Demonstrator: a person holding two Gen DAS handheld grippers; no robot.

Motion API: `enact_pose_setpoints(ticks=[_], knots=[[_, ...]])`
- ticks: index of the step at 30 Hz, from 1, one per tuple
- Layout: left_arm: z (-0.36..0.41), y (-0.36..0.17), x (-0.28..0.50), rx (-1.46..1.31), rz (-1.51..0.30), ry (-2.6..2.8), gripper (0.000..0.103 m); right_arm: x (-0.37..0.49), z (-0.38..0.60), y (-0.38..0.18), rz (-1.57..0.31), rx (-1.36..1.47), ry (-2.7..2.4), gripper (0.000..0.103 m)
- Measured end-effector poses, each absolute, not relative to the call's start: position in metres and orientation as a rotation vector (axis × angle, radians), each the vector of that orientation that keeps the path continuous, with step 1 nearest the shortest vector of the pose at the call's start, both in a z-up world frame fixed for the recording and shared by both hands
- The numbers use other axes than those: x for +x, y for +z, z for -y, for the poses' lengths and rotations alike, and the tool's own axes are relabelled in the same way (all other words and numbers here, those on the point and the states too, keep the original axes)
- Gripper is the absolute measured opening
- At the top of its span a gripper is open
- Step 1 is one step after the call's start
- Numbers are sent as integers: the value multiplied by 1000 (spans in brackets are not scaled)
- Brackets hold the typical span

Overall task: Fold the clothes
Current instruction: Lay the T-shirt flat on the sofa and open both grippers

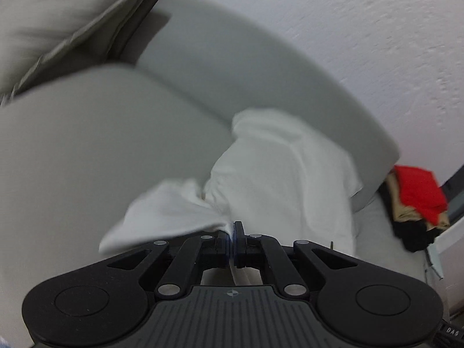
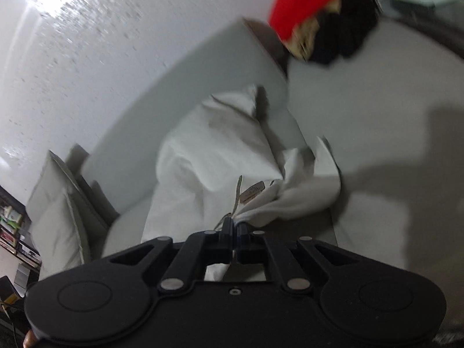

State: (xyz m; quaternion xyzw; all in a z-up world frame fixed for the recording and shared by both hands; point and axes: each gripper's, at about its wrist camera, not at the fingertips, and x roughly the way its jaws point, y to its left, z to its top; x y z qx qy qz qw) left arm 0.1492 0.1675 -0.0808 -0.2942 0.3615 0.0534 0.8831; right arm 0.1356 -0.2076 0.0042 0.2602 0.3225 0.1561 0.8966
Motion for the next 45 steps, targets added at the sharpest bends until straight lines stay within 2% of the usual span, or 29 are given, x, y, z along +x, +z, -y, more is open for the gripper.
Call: enact_pose_setpoints(ticks=[2,7,16,18,22,25,27,29,31,33,35,37,38,40,42,44,45], knots=[[-167,-90,142,-653,-779,126,0,132,204,-23,-731,549,308,2],[-167,-68,125,-631,-759,132,0,124,196,-86,-876,570,269,2],[-150,-17,76,-515,-684,92,0,103,215,-56,-849,598,292,2],[-147,-25,65,-478,-688,105,0,96,217,-61,-884,601,291,2],[-147,-76,65,-410,-798,164,5,84,218,-80,-970,587,279,2],[-149,-97,60,-379,-878,200,6,76,219,-94,-1034,576,270,8],[-149,-90,48,-344,-873,200,17,69,224,-95,-1043,570,276,10],[-149,-80,35,-303,-863,199,33,61,232,-84,-1029,563,293,22],[-149,-70,23,-263,-852,197,37,53,238,-72,-1009,552,306,35],[-137,-66,18,-227,-850,153,42,46,240,-63,-989,536,329,42],[-123,-66,16,-201,-853,94,51,44,238,-63,-995,550,352,54],[-105,-74,21,-191,-864,34,64,48,231,-73,-1004,564,381,51],[-97,-81,25,-179,-873,21,64,53,225,-80,-1014,565,393,36],[-79,-95,37,-146,-886,0,60,63,213,-94,-1035,567,415,13],[-62,-107,49,-92,-870,-18,55,78,198,-106,-1062,563,420,12],[-47,-120,60,-21,-852,-11,28,88,184,-117,-1066,489,388,13],[-41,-129,65,21,-884,0,20,92,177,-122,-1068,443,366,14]])
